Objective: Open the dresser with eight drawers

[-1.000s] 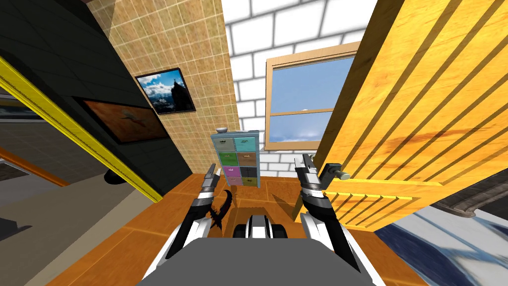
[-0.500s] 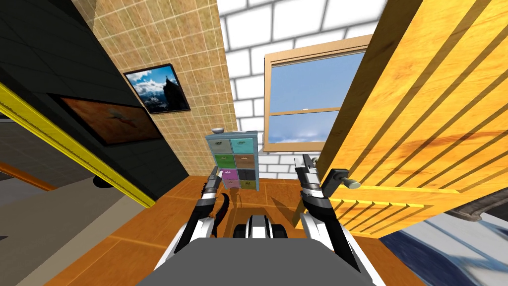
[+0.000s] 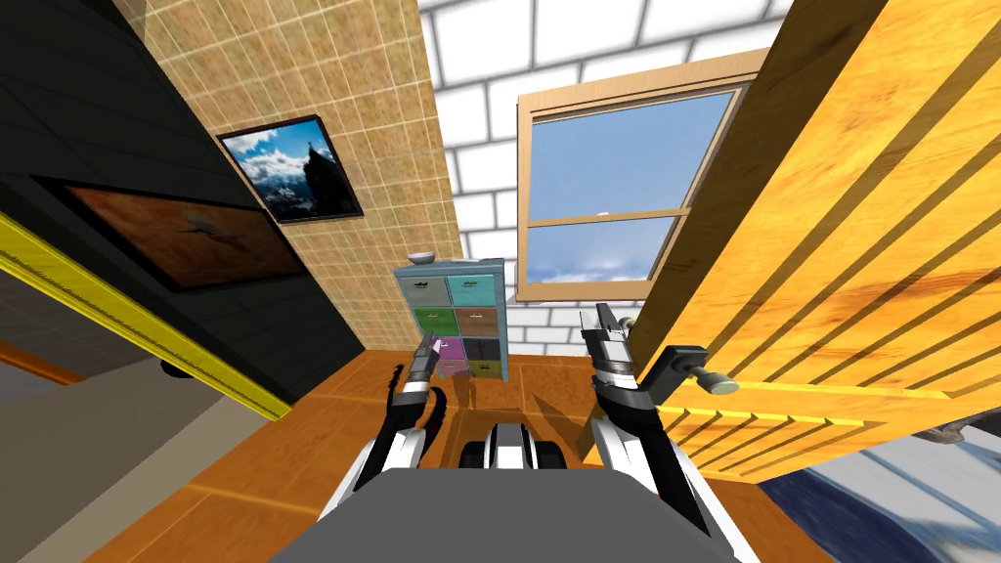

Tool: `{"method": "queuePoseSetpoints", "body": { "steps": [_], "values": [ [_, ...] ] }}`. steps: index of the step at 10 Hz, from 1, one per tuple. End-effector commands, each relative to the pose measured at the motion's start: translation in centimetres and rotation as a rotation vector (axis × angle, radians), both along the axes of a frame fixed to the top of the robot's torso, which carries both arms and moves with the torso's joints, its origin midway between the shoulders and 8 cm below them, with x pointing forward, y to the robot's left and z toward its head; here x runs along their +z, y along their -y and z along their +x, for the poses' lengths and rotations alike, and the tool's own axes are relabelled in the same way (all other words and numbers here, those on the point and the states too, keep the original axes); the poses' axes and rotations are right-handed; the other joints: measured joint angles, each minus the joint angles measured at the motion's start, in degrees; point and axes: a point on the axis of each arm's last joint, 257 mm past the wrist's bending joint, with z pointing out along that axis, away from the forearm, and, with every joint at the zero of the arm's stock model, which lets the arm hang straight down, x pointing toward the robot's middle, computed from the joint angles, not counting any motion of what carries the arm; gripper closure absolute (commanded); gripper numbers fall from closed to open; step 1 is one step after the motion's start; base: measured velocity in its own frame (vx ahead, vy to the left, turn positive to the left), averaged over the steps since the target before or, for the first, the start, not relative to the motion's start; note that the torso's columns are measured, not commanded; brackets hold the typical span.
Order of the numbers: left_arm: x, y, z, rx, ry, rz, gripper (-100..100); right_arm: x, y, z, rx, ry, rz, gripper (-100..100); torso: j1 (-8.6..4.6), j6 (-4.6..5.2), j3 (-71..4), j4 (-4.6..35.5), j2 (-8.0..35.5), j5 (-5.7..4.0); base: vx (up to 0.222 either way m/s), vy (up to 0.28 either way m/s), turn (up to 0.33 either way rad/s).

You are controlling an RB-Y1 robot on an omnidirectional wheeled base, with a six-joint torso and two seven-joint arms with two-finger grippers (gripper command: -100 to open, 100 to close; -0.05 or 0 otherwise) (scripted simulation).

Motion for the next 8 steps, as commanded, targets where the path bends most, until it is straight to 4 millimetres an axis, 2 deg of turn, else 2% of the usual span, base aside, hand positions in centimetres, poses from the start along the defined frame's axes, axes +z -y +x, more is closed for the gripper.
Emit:
{"method": "queuePoseSetpoints", "body": {
  "steps": [1, 6, 8],
  "values": [
    [-1.6, -0.1, 0.5, 0.000, -0.025, 0.001, -100, 0.0, 0.0, 0.0, 0.000, 0.000, 0.000, 0, -0.01, 0.00, -0.02, -0.01, -0.03, 0.00, 0.091, -0.057, -0.016],
    [-4.6, -0.3, 1.2, -0.005, -0.074, 0.014, -100, 0.0, 0.0, 0.0, 0.000, 0.000, 0.000, 0, -0.02, 0.00, -0.04, -0.01, -0.06, 0.00, 0.093, -0.043, -0.016],
    [-7.4, -0.4, 1.7, -0.005, -0.118, 0.016, -100, 0.0, 0.0, 0.0, 0.000, 0.000, 0.000, 0, -0.02, 0.01, -0.08, -0.03, -0.13, 0.00, 0.170, -0.055, -0.033]
  ]
}}
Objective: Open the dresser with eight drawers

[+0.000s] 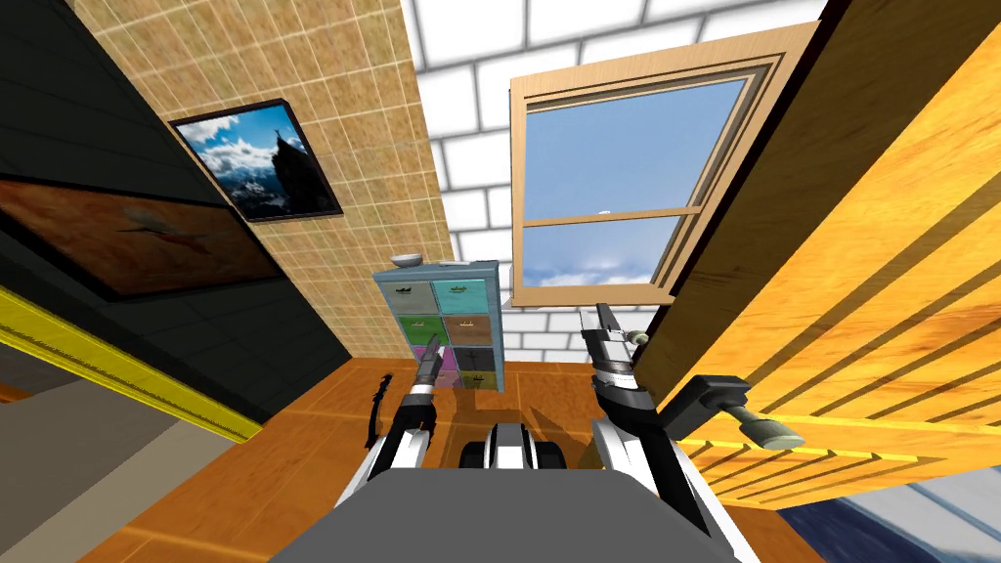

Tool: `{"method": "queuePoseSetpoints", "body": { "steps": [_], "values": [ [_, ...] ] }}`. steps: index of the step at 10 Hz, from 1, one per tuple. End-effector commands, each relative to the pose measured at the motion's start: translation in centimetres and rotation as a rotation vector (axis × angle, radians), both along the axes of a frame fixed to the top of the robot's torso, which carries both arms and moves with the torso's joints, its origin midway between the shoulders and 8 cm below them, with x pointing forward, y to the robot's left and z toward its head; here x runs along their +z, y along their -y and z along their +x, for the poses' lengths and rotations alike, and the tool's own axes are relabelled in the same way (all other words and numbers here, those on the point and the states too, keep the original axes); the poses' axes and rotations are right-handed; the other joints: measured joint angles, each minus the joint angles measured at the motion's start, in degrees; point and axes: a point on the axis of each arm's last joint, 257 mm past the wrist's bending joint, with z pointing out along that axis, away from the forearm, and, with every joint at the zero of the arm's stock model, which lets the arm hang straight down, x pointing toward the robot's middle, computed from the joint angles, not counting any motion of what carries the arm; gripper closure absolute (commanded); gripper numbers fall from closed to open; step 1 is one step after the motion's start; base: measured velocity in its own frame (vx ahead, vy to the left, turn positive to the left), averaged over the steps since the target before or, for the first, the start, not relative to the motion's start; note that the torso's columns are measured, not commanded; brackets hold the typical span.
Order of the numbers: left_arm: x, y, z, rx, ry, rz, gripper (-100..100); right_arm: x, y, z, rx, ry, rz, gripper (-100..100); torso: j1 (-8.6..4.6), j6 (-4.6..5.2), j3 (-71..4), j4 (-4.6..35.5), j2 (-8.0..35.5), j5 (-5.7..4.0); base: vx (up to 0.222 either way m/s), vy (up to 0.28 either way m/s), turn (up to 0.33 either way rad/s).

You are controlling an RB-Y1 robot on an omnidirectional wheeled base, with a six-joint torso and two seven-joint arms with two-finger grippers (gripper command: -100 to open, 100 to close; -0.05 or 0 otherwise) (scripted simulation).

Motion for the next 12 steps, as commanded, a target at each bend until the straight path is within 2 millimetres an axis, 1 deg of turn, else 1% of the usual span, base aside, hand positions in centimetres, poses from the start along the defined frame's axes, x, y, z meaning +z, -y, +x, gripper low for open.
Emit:
{"method": "queuePoseSetpoints", "body": {
  "steps": [1, 6, 8, 9, 10, 11, 12],
  "values": [
    [-2.6, -0.1, 0.3, 0.001, -0.045, -0.002, -100, 0.0, 0.0, 0.0, 0.000, 0.000, 0.000, 0, -0.05, -0.01, -0.10, -0.04, -0.17, -0.01, 0.195, -0.090, -0.024],
    [-6.5, 0.7, 0.8, 0.010, -0.103, -0.041, -100, 0.0, 0.0, 0.0, 0.000, 0.000, 0.000, 0, 0.03, -0.01, 0.14, 0.06, 0.23, 0.01, 0.128, -0.058, -0.019],
    [-7.8, 1.4, 0.9, 0.015, -0.120, -0.068, -100, 0.0, 0.0, 0.0, 0.000, 0.000, 0.000, 0, 0.06, -0.01, 0.06, 0.03, 0.11, 0.01, 0.102, -0.036, -0.018],
    [-8.6, 2.1, 1.0, 0.019, -0.131, -0.096, -100, 0.0, 0.0, 0.0, 0.000, 0.000, 0.000, 0, 0.01, -0.01, 0.06, 0.03, 0.12, 0.00, 0.097, -0.052, -0.015],
    [-8.2, 1.7, 1.0, 0.017, -0.125, -0.081, -100, 0.0, 0.0, 0.0, 0.000, 0.000, 0.000, 0, -0.03, 0.00, 0.06, 0.03, 0.10, -0.01, 0.047, -0.025, -0.002],
    [-7.6, 1.5, 1.5, 0.019, -0.126, -0.083, -100, 0.0, 0.0, 0.0, 0.000, 0.000, 0.000, 0, 0.08, -0.02, 0.14, 0.06, 0.26, 0.01, 0.058, 0.004, -0.009],
    [-7.7, 1.6, 1.3, 0.018, -0.122, -0.082, -100, 0.0, 0.0, 0.0, 0.000, 0.000, 0.000, 0, 0.16, -0.01, 0.12, 0.06, 0.19, 0.03, 0.036, 0.005, -0.003]
  ]
}}
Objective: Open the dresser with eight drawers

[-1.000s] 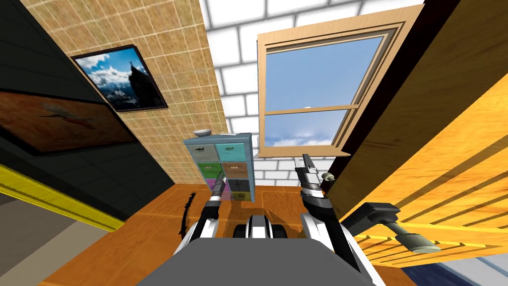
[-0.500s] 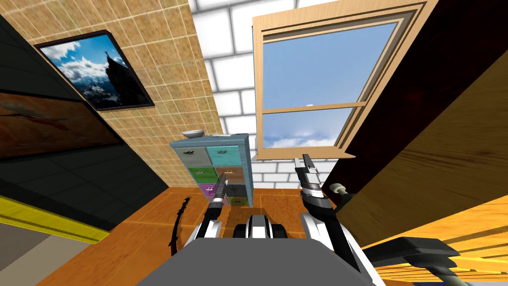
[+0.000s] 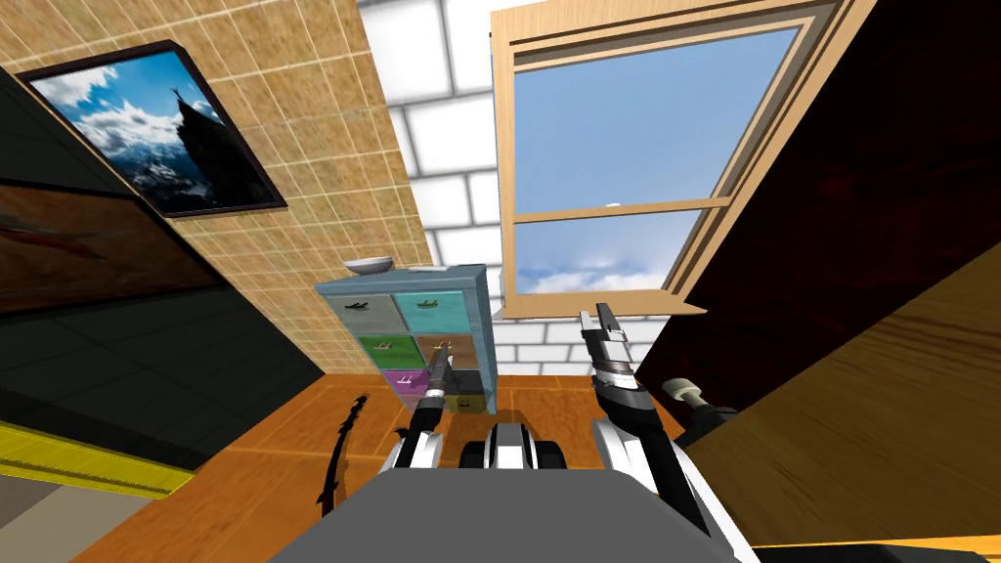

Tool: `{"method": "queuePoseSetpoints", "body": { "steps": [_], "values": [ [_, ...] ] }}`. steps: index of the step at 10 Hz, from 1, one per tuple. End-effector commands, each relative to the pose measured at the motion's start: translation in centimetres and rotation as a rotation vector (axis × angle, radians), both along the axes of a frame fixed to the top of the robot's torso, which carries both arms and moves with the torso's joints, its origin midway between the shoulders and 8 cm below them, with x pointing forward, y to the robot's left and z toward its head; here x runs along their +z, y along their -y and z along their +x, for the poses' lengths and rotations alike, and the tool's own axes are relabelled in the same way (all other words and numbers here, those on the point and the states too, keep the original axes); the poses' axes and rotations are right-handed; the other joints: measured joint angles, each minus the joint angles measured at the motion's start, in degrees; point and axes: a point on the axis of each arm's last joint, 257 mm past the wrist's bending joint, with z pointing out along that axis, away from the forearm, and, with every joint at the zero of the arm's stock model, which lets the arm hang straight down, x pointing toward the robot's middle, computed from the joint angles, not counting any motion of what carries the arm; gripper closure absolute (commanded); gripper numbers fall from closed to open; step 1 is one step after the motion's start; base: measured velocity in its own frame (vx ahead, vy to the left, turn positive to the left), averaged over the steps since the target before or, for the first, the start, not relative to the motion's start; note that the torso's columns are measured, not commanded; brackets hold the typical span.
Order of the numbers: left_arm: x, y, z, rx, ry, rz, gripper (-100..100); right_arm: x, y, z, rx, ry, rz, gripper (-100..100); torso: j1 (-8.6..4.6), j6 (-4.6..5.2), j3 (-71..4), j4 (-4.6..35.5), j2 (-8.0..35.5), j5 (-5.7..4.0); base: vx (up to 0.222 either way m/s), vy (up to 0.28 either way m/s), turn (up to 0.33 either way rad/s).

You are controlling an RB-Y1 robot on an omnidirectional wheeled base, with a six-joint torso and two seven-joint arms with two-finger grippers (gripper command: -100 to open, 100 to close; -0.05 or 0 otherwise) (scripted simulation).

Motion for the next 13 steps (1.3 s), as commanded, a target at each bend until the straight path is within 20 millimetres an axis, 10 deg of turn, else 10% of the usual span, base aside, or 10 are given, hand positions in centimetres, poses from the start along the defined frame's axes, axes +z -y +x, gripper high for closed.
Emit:
{"method": "queuePoseSetpoints", "body": {
  "steps": [1, 13],
  "values": [
    [0.0, 0.0, 0.1, 0.000, -0.002, 0.000, 100, 0.0, 0.0, 0.0, 0.000, 0.000, 0.000, 0, -0.06, 0.00, 0.00, -0.02, 0.02, 0.00, 0.006, 0.001, 0.001],
    [-0.4, 5.9, 9.4, -0.184, 0.010, -0.040, 100, 0.0, 0.0, 0.0, 0.000, 0.000, 0.000, 0, -0.20, -0.01, -0.02, -0.02, -0.01, -0.05, -0.092, -0.027, 0.125]
  ]
}}
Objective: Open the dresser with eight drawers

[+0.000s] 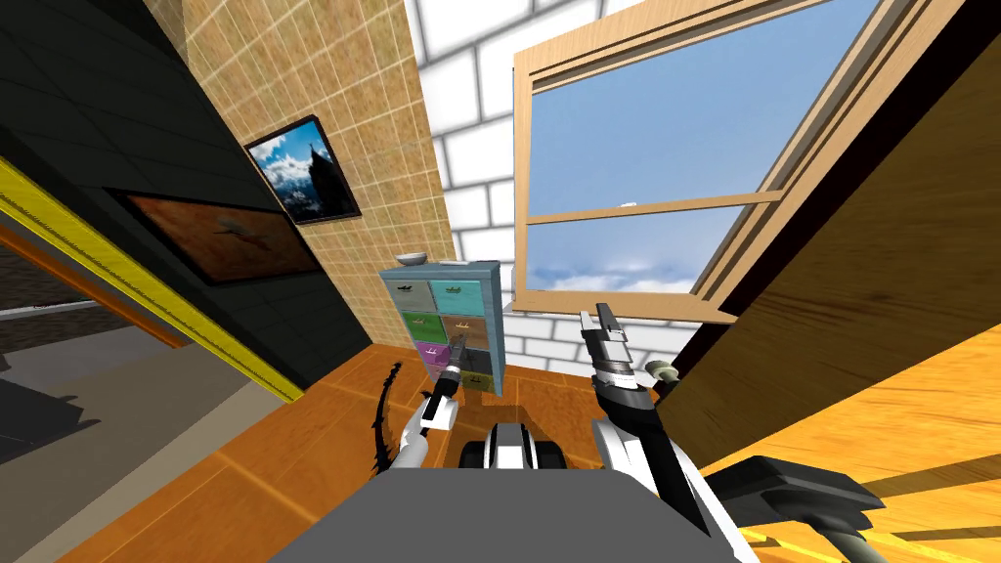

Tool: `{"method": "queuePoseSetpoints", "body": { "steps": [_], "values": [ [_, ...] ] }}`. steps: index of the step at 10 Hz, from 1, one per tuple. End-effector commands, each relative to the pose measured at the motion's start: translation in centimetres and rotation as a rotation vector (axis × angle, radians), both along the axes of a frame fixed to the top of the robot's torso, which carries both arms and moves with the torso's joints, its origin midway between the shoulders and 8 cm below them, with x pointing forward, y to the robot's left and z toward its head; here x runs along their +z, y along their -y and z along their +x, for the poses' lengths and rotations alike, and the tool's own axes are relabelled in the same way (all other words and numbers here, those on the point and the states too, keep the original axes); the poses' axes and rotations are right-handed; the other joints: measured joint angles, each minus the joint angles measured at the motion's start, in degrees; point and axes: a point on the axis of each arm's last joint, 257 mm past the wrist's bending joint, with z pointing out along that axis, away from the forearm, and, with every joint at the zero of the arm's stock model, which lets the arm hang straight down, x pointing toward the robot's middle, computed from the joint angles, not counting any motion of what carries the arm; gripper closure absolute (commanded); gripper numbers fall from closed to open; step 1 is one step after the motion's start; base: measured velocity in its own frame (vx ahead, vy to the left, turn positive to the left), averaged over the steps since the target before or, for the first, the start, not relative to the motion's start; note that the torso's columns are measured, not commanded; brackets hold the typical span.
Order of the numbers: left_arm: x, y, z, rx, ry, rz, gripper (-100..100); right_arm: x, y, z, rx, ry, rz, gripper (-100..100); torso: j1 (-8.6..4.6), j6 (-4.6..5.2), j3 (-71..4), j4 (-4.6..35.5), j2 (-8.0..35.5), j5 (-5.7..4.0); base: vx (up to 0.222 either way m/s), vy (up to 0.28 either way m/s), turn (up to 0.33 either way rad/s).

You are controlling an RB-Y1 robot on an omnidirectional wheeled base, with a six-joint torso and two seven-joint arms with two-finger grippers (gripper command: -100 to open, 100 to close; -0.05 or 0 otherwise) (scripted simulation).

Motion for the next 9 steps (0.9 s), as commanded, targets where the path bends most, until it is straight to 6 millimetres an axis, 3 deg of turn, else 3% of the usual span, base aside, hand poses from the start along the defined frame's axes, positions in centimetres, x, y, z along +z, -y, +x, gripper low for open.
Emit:
{"method": "queuePoseSetpoints", "body": {
  "steps": [1, 3, 9],
  "values": [
    [0.4, 0.8, 1.9, -0.033, 0.006, 0.004, 100, 0.0, 0.0, 0.0, 0.000, 0.000, 0.000, 0, 0.01, 0.04, -0.03, -0.01, -0.08, 0.00, -0.090, -0.017, 0.171],
    [0.0, 1.0, 2.6, -0.035, -0.005, 0.011, 100, 0.0, 0.0, 0.0, 0.000, 0.000, 0.000, 0, 0.07, 0.03, -0.06, -0.02, -0.11, 0.02, -0.059, -0.011, 0.020],
    [1.7, 1.7, 6.9, -0.079, 0.006, 0.045, 100, 0.0, 0.0, 0.0, 0.000, 0.000, 0.000, 0, 0.09, 0.00, 0.02, 0.01, 0.03, 0.02, -0.094, -0.009, 0.125]
  ]
}}
